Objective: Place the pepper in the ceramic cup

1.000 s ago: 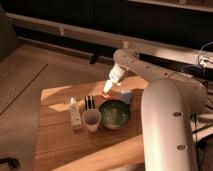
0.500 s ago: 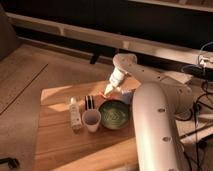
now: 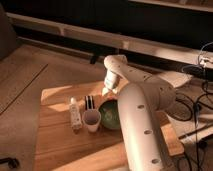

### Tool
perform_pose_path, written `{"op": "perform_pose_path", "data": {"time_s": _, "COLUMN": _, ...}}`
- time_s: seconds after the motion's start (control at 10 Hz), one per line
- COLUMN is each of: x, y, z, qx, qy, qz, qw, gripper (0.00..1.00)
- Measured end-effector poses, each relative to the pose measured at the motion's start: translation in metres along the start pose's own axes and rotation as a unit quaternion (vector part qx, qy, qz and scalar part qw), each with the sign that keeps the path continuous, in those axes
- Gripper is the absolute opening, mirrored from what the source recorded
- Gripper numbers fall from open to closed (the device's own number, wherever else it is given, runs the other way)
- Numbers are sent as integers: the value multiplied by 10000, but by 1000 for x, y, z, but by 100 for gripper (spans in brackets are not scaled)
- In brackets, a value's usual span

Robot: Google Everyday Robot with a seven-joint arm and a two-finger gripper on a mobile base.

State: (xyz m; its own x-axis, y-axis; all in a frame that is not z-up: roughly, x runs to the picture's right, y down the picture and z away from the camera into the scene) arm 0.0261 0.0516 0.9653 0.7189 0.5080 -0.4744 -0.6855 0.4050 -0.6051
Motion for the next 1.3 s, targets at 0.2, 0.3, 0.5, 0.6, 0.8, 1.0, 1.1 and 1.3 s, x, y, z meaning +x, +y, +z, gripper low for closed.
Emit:
{"op": "perform_pose_path", "data": {"time_s": 0.2, "x": -2, "y": 2, "z": 6, "qx": -29, "qy": 181, "qz": 9, "qw": 9998, "gripper": 60}}
{"op": "perform_pose_path", "data": {"time_s": 0.3, "x": -3, "y": 2, "z": 9, "qx": -42, "qy": 253, "qz": 44, "qw": 9997, "gripper": 50}}
{"op": "perform_pose_path", "data": {"time_s": 0.5, "x": -5, "y": 1, "z": 12, "qx": -78, "qy": 322, "qz": 142, "qw": 9994, "gripper": 30}}
{"op": "perform_pose_path", "data": {"time_s": 0.6, "x": -5, "y": 0, "z": 12, "qx": -121, "qy": 337, "qz": 216, "qw": 9991, "gripper": 18}}
{"op": "perform_pose_path", "data": {"time_s": 0.8, "x": -6, "y": -5, "z": 7, "qx": -130, "qy": 304, "qz": 334, "qw": 9989, "gripper": 5}}
{"op": "perform_pose_path", "data": {"time_s": 1.0, "x": -11, "y": -15, "z": -16, "qx": -4, "qy": 104, "qz": 436, "qw": 9990, "gripper": 5}}
{"op": "perform_pose_path", "data": {"time_s": 1.1, "x": -16, "y": -17, "z": -31, "qx": 81, "qy": -24, "qz": 445, "qw": 9990, "gripper": 5}}
{"op": "perform_pose_path", "data": {"time_s": 1.3, "x": -26, "y": -18, "z": -74, "qx": 320, "qy": -368, "qz": 429, "qw": 9979, "gripper": 5}}
